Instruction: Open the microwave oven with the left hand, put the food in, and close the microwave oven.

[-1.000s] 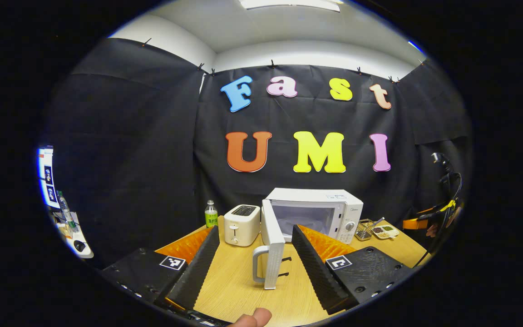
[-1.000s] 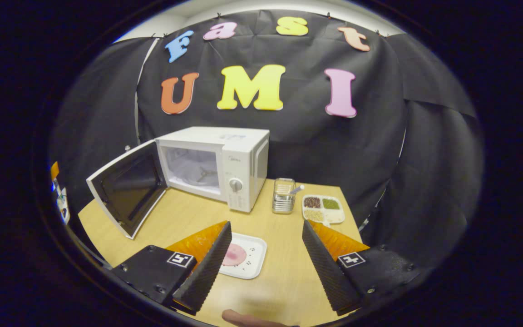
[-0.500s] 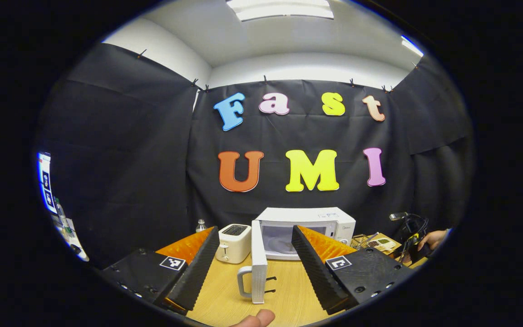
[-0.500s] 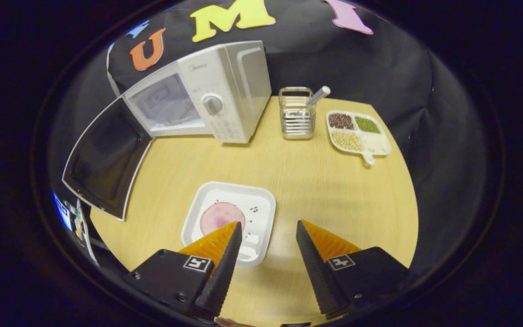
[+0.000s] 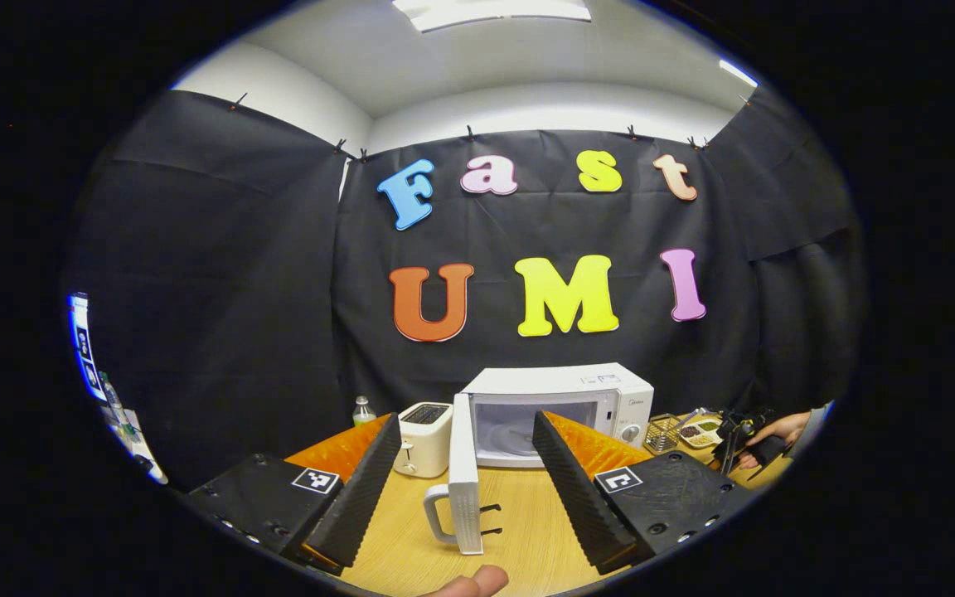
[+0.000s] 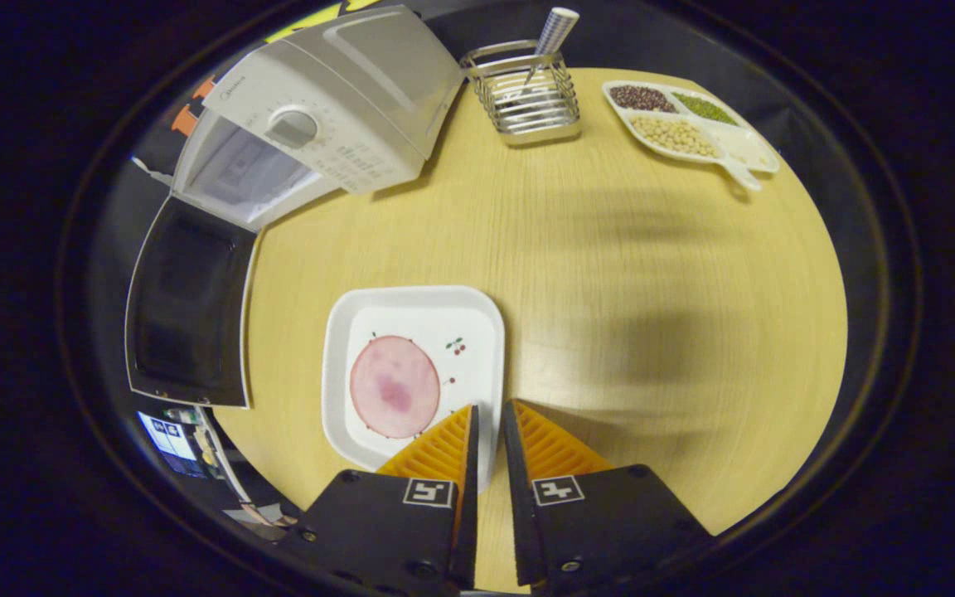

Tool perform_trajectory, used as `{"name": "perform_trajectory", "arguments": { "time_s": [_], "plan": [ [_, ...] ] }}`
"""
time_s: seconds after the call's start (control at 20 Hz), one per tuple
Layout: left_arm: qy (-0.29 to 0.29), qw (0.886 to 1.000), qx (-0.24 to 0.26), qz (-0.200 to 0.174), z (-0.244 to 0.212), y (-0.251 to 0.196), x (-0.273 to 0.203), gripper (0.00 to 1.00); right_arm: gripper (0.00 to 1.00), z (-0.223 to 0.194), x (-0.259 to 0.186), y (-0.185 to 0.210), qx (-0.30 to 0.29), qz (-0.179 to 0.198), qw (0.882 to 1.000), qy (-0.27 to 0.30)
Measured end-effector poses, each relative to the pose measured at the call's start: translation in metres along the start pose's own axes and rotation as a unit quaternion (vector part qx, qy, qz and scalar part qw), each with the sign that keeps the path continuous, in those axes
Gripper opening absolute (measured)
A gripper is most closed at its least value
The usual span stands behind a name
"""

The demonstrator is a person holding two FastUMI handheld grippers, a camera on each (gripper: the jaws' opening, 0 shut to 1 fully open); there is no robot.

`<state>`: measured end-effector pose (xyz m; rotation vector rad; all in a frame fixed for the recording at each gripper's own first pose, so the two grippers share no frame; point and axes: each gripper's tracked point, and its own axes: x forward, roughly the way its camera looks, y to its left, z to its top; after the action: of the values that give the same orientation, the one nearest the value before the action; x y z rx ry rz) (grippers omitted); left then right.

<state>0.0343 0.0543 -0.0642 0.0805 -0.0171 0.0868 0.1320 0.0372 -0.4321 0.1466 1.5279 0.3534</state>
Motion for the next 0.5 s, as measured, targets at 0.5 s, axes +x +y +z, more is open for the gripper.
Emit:
{"name": "perform_trajectory", "arguments": {
  "time_s": [0.5],
  "plan": [
    [-0.018,1.0,0.002,-0.013,0.0052,-0.0067,-0.0102,0.95,0.04,0.001,-0.0011,-0.0023,0.032,0.036,0.999,0.012]
  ]
}}
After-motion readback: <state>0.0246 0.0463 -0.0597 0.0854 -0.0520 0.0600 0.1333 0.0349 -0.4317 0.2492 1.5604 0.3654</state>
